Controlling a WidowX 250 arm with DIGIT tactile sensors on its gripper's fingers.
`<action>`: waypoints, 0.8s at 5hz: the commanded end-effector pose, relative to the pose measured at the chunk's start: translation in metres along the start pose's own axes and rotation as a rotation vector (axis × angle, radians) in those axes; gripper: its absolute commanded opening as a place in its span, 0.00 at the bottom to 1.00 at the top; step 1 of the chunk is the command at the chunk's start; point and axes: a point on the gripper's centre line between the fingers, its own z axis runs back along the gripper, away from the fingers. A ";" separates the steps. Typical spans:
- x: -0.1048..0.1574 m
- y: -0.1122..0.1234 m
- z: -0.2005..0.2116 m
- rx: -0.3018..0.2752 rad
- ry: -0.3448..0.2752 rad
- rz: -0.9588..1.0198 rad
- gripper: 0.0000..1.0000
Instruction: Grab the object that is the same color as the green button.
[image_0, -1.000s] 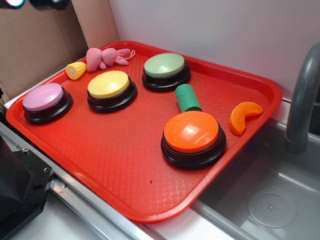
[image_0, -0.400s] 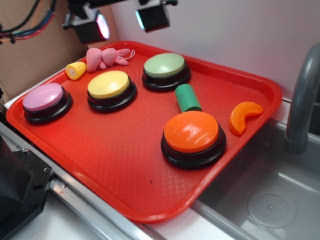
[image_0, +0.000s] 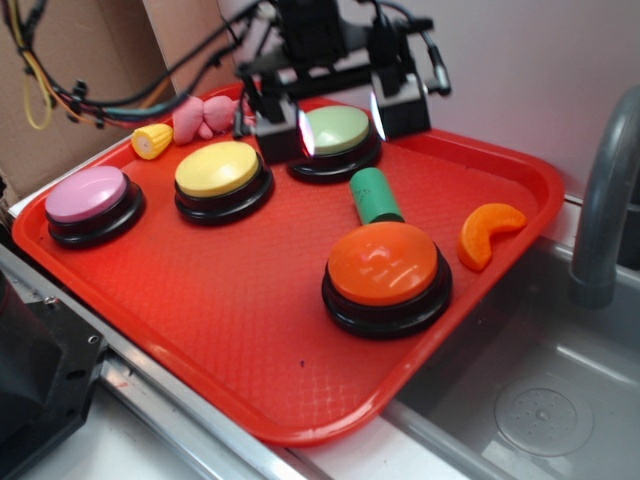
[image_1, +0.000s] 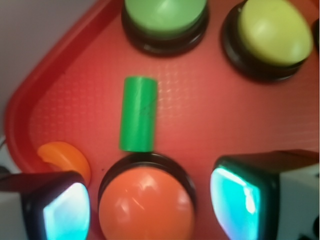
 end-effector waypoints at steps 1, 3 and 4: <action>0.020 -0.001 -0.044 0.025 -0.024 0.041 1.00; 0.050 -0.003 -0.066 0.053 -0.024 0.068 1.00; 0.053 -0.005 -0.070 0.054 -0.015 0.042 0.85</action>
